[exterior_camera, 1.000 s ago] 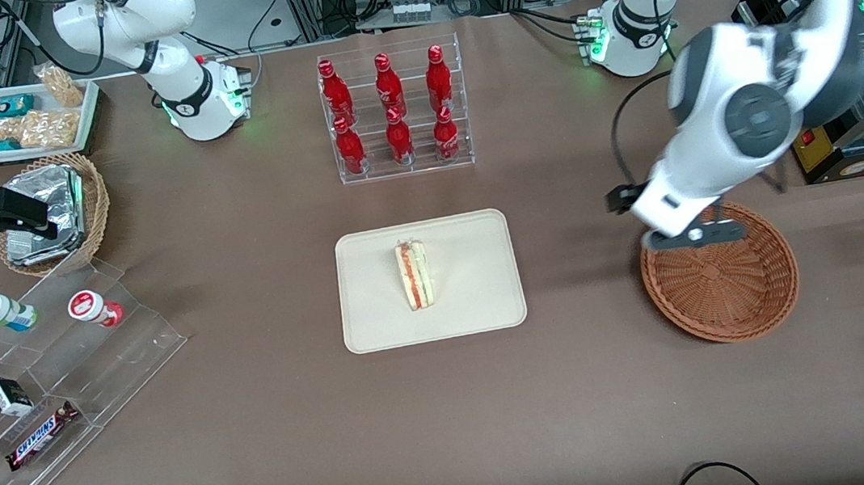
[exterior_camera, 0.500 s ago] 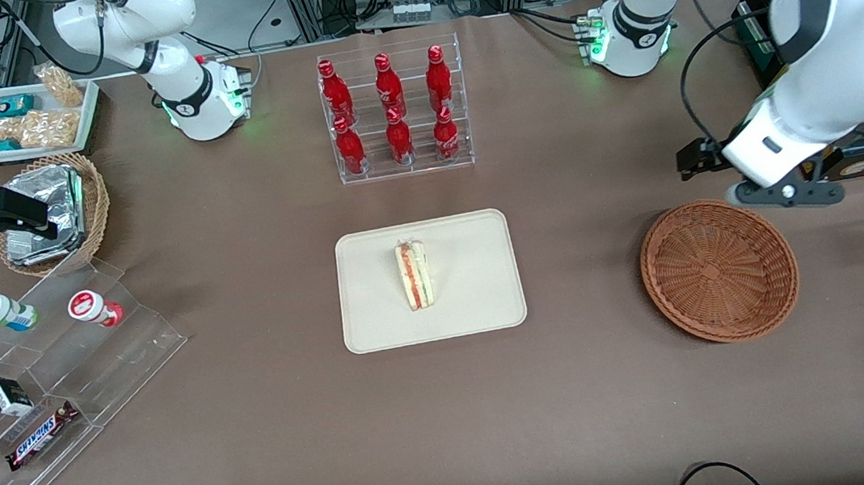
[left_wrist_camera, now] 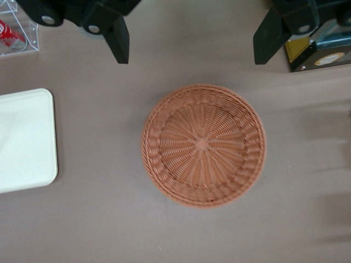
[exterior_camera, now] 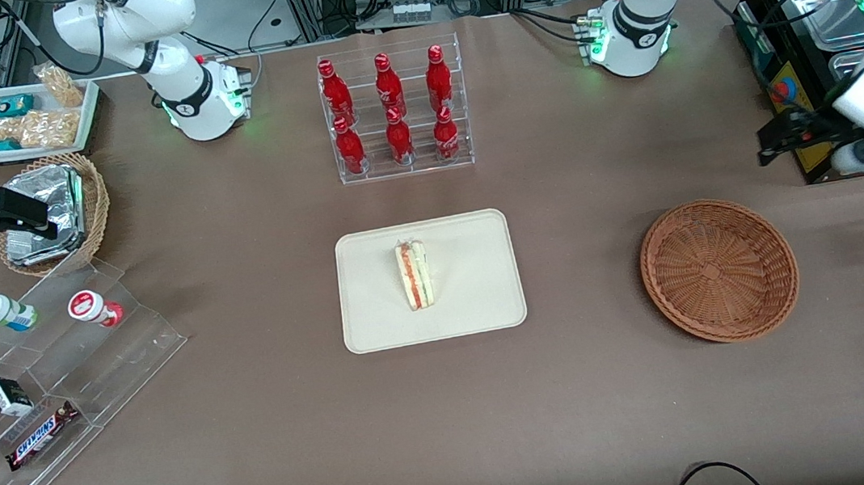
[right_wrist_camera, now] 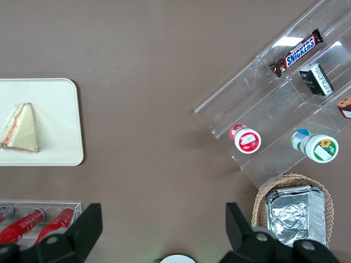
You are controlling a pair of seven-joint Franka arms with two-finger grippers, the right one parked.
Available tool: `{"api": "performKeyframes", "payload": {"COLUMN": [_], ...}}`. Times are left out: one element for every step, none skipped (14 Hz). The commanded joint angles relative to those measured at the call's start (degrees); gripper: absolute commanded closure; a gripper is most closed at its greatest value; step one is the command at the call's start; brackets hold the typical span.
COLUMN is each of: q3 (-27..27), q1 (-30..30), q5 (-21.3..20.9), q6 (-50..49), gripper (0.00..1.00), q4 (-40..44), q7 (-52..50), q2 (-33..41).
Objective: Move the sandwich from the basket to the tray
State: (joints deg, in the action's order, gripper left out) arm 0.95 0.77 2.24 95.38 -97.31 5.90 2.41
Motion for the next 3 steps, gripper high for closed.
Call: {"api": "performKeyframes", "payload": {"q3": [0.6,0.7,0.7], "q1": [1.0,1.0,1.0], "q5": [-0.6,-0.6,-0.7], "q6": [-3.1,-5.0,-5.6], "gripper": [0.00,0.00,0.00], "q4": [3.8,4.6,4.6], "q7": [0.3,0.3,0.3], "q2": [0.3,0.3,0.3]}}
